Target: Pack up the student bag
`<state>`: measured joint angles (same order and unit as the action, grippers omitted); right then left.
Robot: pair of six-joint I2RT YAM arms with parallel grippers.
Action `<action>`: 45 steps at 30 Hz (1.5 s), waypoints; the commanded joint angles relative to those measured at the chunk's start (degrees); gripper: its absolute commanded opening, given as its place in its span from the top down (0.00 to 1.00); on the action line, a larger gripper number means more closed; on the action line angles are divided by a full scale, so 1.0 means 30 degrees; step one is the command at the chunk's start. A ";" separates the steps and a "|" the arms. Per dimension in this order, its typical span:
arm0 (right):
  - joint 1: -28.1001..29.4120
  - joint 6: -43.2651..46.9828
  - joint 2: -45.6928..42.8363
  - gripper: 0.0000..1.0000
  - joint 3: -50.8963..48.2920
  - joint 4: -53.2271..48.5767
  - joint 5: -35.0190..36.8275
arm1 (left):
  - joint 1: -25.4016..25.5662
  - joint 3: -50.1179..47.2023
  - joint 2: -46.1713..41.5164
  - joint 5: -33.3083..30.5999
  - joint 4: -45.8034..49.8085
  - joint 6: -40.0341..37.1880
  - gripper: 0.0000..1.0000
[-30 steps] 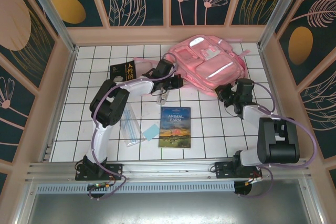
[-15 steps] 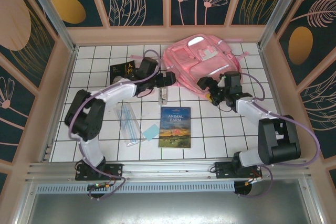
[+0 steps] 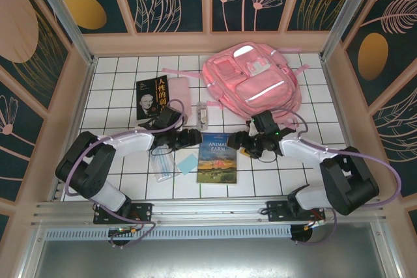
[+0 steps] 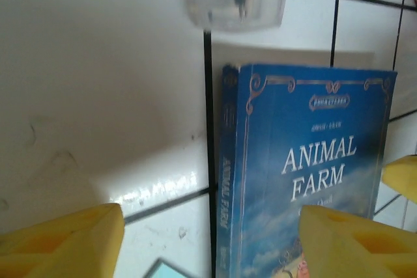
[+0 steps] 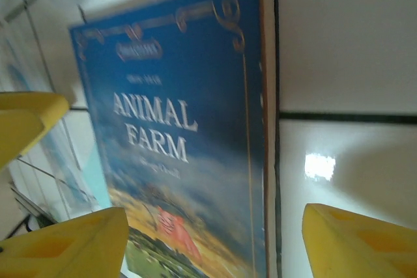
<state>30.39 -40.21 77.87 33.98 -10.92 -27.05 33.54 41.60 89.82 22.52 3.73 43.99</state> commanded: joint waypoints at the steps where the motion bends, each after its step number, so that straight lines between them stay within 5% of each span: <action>1: 0.0865 -0.0662 0.0706 0.34 -0.0530 0.1384 0.0518 | 0.0502 -0.0415 -0.0284 0.1152 -0.1711 0.0666 0.36; 10: 0.1558 -0.1469 0.0509 0.51 -0.0464 0.3000 -0.0442 | 0.1916 0.0165 0.2285 0.1376 -0.3557 0.1282 0.59; 18: 0.1594 -0.1553 0.0242 0.73 -0.0399 0.3369 -0.0130 | 0.1901 0.0078 0.2667 0.0758 -0.3588 0.1651 0.61; 27: 0.1610 -0.1181 0.0535 0.75 0.0128 0.3810 -0.0418 | 0.1924 0.0480 0.2680 0.0314 -0.3379 0.1842 0.60; 30: 0.1613 -0.1208 0.0807 0.94 0.0214 0.4034 -0.0436 | 0.1916 0.0546 0.3140 0.0199 -0.3321 0.1905 0.60; 32: 0.1579 -0.1008 0.0664 1.00 0.0424 0.3684 -0.0378 | 0.1905 0.0628 0.2958 0.0024 -0.3088 0.1901 0.52; 36: 0.0759 0.0342 -0.0188 1.00 0.1475 0.2086 -0.0288 | 0.1738 0.1740 0.2111 -0.0943 -0.1995 0.1101 0.20; 45: -0.3548 0.2906 -0.1809 1.00 0.3552 0.0875 -0.4605 | -0.0314 0.2791 -0.0134 -0.1485 -0.4325 -0.0059 0.03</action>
<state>21.52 -35.64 74.96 40.84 -8.21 -33.89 34.02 47.94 92.09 19.73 -4.64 46.02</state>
